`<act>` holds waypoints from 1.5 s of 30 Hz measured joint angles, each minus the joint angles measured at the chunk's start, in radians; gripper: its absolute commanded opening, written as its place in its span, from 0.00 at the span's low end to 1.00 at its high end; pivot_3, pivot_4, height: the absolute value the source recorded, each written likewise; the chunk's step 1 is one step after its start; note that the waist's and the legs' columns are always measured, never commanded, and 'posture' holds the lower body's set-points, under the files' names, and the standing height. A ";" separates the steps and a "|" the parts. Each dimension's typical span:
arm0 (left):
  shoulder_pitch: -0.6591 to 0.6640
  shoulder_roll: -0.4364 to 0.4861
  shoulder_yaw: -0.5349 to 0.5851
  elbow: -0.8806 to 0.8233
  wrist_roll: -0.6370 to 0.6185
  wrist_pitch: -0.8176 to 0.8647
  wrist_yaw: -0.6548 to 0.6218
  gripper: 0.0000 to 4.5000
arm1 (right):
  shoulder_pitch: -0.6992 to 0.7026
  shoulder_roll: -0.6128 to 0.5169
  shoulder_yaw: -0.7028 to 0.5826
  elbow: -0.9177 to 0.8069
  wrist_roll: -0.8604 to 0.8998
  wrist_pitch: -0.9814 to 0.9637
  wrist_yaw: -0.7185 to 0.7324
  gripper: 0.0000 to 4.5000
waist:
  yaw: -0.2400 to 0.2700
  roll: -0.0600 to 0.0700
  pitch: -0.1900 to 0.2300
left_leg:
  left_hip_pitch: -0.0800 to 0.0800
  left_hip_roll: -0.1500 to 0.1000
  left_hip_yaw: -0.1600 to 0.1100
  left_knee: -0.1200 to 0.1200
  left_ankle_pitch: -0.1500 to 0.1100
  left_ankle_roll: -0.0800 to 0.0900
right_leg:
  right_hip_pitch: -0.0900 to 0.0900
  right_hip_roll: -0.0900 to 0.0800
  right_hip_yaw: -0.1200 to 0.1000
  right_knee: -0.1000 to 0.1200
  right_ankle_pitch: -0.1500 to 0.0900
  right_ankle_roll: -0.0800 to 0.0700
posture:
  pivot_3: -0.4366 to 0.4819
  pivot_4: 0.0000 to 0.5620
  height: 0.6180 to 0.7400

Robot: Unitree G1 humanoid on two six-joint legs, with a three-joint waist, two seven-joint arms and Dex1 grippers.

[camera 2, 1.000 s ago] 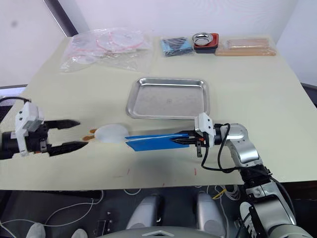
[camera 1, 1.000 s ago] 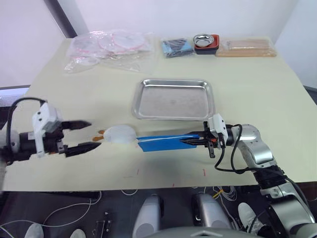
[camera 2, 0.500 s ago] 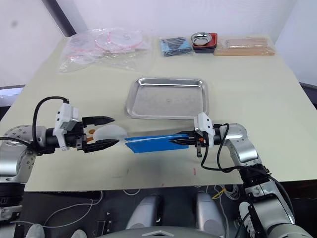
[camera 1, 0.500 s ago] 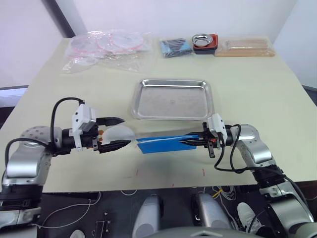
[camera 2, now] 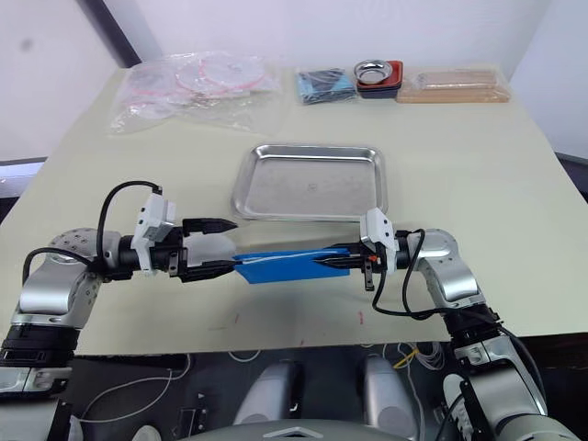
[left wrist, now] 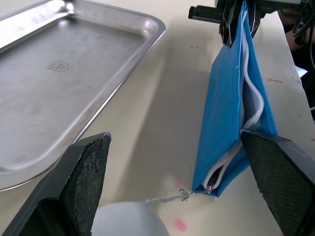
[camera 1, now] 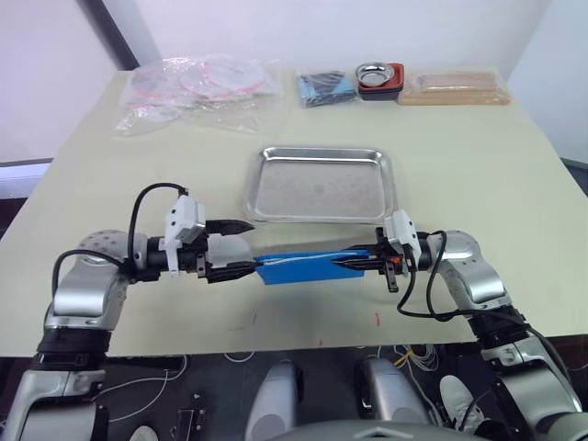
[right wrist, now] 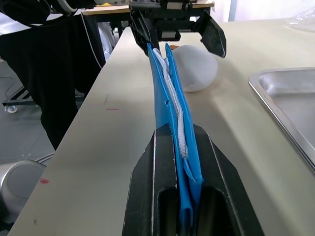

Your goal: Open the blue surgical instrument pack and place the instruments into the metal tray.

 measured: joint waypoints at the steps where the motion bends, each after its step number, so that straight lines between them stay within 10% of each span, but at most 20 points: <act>1: 0.000 -0.006 -0.003 0.000 0.000 0.000 0.003 0.99 | 0.000 0.000 0.000 0.000 0.000 0.000 0.000 0.00 | 0.000 0.000 0.000 | 0.000 0.000 0.000 0.000 0.000 0.000 | 0.000 0.000 0.000 0.000 0.000 0.000 | 0.48 0.27 1.00; 4: 0.001 -0.032 -0.003 -0.011 -0.016 0.018 0.008 0.88 | 0.000 0.000 0.000 0.000 0.000 0.001 0.000 0.00 | 0.000 0.000 0.000 | 0.000 0.000 0.000 0.000 0.000 0.000 | 0.000 0.000 0.000 0.000 0.000 0.000 | 0.48 0.27 1.00; 14: 0.022 -0.037 -0.004 -0.052 -0.075 0.095 -0.013 0.03 | 0.000 0.000 0.000 0.000 0.000 0.006 -0.007 0.00 | 0.000 0.000 0.000 | 0.000 0.000 0.000 0.000 0.000 0.000 | 0.000 0.000 0.000 0.000 0.000 0.000 | 0.48 0.27 1.00; 25: 0.049 -0.020 -0.003 -0.080 -0.093 0.121 -0.026 0.03 | 0.000 -0.001 0.000 -0.004 0.010 0.045 -0.007 0.00 | 0.000 0.000 0.000 | 0.000 0.000 0.000 0.000 0.000 0.000 | 0.000 0.000 0.000 0.000 0.000 0.000 | 0.48 0.27 1.00; 34: 0.016 -0.027 -0.022 -0.042 -0.069 0.081 -0.046 0.00 | 0.008 -0.087 -0.026 -0.144 0.107 0.201 0.004 0.98 | 0.001 0.000 0.000 | 0.000 0.000 -0.001 0.000 0.000 0.000 | 0.001 0.000 0.000 0.000 0.000 0.000 | 0.48 0.27 1.00; 45: -0.061 -0.065 -0.057 0.065 -0.022 0.003 -0.087 0.00 | 0.040 -0.107 -0.127 -0.335 0.302 0.416 -0.110 0.88 | 0.006 0.000 0.000 | 0.000 -0.001 -0.001 0.001 0.000 0.000 | 0.001 0.000 -0.001 0.000 0.000 0.000 | 0.48 0.27 1.00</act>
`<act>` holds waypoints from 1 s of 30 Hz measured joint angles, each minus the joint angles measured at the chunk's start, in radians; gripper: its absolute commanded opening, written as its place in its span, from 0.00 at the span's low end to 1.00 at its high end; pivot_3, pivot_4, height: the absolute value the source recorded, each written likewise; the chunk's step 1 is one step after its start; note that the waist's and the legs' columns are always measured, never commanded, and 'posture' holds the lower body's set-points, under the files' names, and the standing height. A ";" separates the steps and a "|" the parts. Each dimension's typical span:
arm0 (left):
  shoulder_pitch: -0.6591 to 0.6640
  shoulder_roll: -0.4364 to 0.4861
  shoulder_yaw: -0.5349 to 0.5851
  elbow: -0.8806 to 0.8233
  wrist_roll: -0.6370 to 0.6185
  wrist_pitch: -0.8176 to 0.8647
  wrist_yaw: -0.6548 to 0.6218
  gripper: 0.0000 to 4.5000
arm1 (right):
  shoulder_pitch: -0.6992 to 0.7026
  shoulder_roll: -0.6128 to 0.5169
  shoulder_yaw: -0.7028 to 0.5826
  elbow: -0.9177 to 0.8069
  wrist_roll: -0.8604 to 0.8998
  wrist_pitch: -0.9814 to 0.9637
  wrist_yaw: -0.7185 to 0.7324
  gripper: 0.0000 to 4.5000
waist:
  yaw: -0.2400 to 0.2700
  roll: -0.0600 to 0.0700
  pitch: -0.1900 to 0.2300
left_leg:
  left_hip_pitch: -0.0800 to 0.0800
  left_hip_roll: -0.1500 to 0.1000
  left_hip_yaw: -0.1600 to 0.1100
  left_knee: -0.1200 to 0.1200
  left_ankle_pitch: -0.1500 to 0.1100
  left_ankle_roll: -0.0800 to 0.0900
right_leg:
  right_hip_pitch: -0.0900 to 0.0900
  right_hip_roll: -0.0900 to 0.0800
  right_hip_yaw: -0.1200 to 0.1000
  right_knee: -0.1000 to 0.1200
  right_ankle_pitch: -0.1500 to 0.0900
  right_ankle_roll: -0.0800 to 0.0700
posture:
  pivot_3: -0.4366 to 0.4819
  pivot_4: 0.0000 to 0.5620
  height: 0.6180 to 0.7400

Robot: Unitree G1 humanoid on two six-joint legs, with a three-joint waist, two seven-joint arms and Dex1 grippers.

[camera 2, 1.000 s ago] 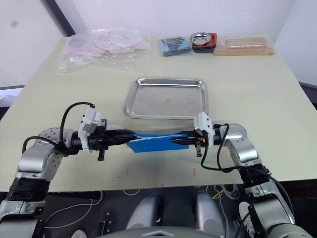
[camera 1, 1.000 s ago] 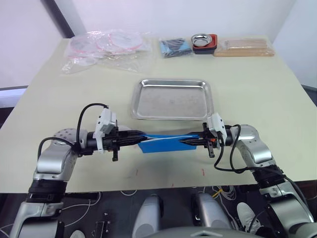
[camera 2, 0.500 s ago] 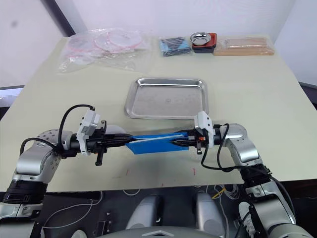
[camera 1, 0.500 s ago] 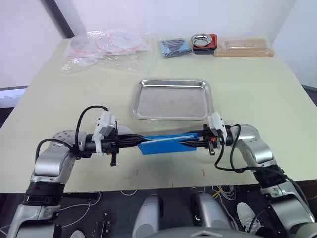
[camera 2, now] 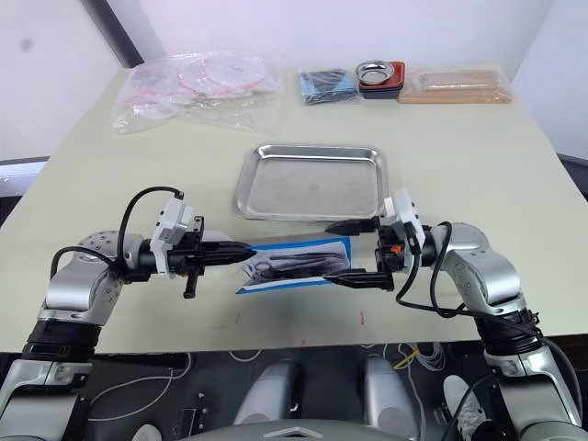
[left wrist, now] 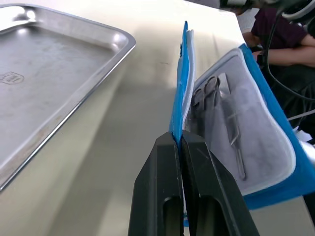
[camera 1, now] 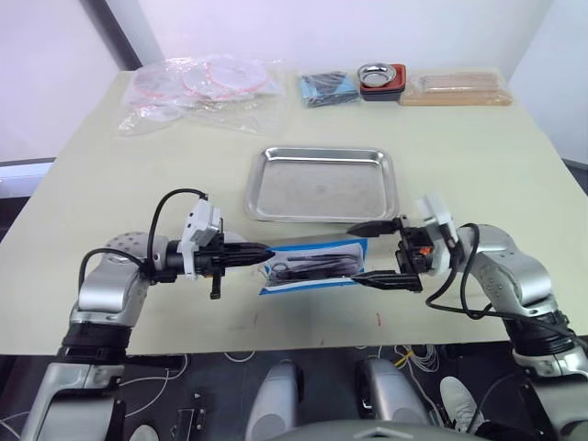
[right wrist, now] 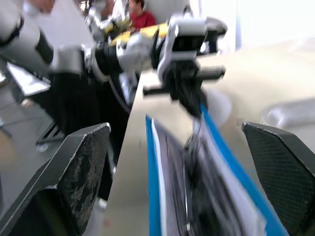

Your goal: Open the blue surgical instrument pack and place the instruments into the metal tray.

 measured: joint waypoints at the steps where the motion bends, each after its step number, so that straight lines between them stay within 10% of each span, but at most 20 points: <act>1: -0.008 -0.005 -0.006 0.010 0.005 -0.004 -0.002 0.00 | -0.001 0.011 -0.004 0.003 0.003 0.002 -0.018 0.82 | 0.002 0.000 0.000 | 0.000 0.000 0.000 0.000 0.000 0.000 | 0.000 0.000 0.000 0.000 0.000 0.000 | 0.48 0.27 1.00; 9: -0.049 -0.030 -0.026 0.059 0.032 -0.039 -0.017 0.00 | 0.011 -0.042 0.037 0.026 -0.066 -0.019 -0.012 0.03 | 0.009 0.000 0.000 | -0.001 -0.003 0.000 0.000 0.000 0.000 | 0.000 -0.003 0.000 -0.001 0.000 0.000 | 0.48 0.27 1.00; 30: -0.136 -0.136 -0.059 0.240 0.170 -0.231 0.031 0.00 | 0.136 -0.158 0.182 0.039 -0.228 -0.094 0.096 0.03 | 0.021 0.000 -0.001 | -0.001 -0.004 0.000 0.002 0.000 0.000 | 0.001 -0.004 0.000 0.000 0.000 0.000 | 0.48 0.27 1.00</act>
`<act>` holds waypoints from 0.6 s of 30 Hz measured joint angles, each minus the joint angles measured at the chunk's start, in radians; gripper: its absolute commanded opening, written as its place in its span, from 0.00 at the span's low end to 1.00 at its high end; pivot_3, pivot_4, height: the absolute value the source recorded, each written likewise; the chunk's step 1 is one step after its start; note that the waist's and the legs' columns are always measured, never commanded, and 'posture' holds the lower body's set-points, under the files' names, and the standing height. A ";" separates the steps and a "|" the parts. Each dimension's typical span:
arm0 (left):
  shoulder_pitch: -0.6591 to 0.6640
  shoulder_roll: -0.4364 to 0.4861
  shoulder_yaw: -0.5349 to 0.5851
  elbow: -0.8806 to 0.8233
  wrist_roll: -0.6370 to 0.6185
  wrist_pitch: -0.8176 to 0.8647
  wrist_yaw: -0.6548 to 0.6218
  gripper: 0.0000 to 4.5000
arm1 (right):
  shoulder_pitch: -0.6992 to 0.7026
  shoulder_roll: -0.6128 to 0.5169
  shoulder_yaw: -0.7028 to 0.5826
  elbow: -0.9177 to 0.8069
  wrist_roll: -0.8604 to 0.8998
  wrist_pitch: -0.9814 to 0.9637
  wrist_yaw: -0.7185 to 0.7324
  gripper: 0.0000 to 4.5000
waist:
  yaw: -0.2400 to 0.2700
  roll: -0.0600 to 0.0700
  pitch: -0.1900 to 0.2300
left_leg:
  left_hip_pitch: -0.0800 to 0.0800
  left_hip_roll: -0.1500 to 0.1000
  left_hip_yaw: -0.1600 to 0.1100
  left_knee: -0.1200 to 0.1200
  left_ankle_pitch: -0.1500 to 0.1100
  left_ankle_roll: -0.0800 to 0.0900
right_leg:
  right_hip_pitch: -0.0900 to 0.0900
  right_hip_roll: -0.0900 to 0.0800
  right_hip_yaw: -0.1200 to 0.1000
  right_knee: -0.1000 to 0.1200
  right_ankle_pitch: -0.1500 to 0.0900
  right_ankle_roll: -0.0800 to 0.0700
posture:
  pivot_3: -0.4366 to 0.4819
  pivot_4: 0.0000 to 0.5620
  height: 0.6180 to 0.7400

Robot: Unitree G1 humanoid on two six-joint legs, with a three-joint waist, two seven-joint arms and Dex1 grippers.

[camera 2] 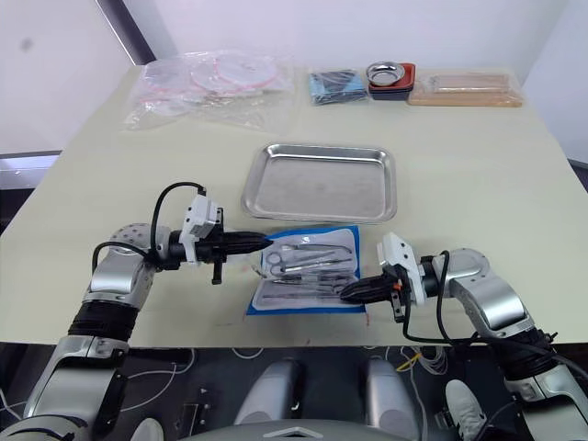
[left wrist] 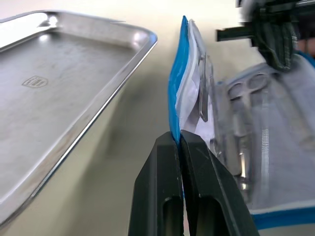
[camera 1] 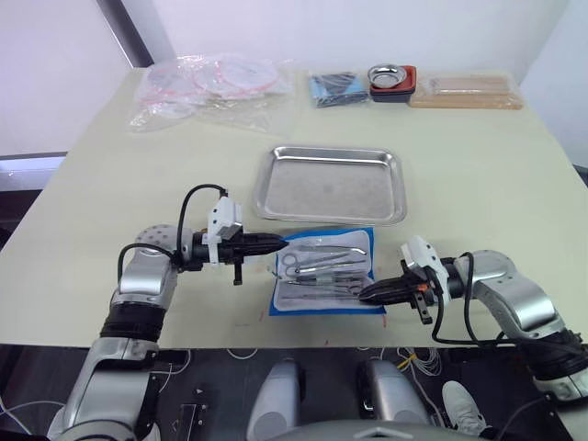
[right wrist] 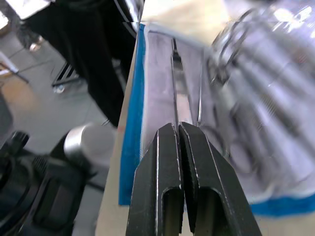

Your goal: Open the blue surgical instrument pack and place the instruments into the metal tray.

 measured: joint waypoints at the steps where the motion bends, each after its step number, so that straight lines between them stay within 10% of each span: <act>1: -0.007 -0.013 -0.006 0.011 0.009 -0.011 0.002 0.00 | 0.005 -0.005 0.002 0.004 -0.011 -0.006 0.001 0.03 | 0.000 0.000 0.000 | 0.000 0.000 0.000 0.000 0.000 0.000 | 0.000 0.000 0.000 0.000 0.000 0.000 | 0.48 0.27 1.00; 18: -0.074 -0.042 -0.046 0.123 0.105 -0.038 0.058 0.00 | 0.114 -0.024 0.030 0.037 -0.094 -0.175 0.001 0.03 | -0.003 0.002 -0.002 | 0.015 0.000 0.000 0.002 0.000 0.000 | 0.015 0.001 0.000 0.000 -0.002 0.006 | 0.48 0.27 1.00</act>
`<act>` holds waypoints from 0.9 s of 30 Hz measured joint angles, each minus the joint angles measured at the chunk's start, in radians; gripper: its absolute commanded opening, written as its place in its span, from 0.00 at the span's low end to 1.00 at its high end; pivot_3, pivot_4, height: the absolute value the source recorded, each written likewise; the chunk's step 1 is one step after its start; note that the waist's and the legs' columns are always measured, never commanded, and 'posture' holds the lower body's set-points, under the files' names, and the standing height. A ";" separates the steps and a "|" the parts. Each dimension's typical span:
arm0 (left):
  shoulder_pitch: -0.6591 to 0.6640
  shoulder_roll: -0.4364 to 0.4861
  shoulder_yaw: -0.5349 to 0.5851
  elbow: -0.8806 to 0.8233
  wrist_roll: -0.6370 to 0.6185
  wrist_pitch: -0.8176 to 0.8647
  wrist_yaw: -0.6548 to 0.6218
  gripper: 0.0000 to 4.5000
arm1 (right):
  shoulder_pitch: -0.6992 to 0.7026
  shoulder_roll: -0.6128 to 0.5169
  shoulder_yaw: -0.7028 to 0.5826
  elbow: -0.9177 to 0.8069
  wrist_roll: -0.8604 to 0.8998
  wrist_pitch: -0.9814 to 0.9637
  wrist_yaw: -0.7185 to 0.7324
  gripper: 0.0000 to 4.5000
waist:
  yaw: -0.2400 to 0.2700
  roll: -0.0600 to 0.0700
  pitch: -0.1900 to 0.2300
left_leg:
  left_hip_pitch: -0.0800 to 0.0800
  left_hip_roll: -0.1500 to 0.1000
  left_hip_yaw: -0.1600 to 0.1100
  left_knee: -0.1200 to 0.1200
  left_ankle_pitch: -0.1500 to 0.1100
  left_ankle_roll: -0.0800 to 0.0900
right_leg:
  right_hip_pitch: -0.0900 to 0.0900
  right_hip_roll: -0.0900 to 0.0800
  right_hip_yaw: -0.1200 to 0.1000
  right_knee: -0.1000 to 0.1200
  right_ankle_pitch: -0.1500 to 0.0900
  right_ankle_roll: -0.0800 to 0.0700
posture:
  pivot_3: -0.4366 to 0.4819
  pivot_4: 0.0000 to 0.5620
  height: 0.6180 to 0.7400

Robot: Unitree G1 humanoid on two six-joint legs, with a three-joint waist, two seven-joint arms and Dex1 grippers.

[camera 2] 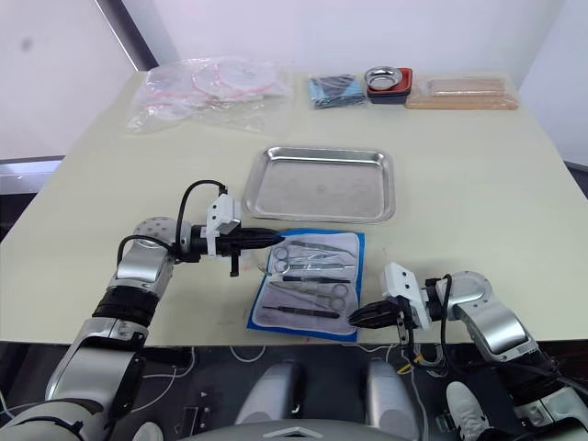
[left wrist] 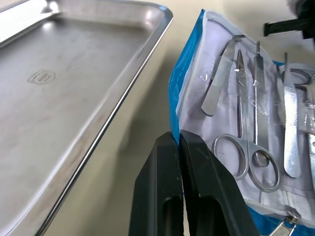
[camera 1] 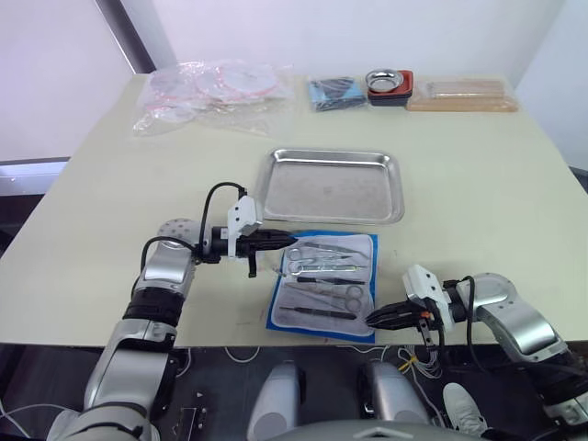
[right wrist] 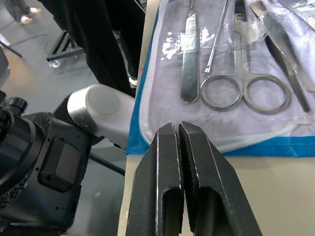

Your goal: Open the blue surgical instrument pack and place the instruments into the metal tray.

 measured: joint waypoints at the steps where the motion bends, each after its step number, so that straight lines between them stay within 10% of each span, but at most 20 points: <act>1: 0.003 0.003 0.000 -0.006 0.001 0.010 0.006 0.00 | 0.000 0.001 0.000 0.005 -0.003 -0.011 0.000 0.03 | -0.002 0.000 0.000 | 0.001 0.000 0.000 0.000 0.000 0.000 | 0.001 0.000 0.001 0.000 0.000 0.000 | 0.48 0.27 1.00; 27: 0.120 0.036 0.038 -0.183 -0.021 0.165 0.098 0.00 | 0.000 0.061 0.040 0.020 -0.037 -0.103 -0.007 0.03 | -0.022 0.001 -0.001 | 0.002 0.003 0.001 -0.002 0.000 0.000 | 0.001 0.002 0.001 0.000 0.000 0.000 | 0.48 0.27 1.00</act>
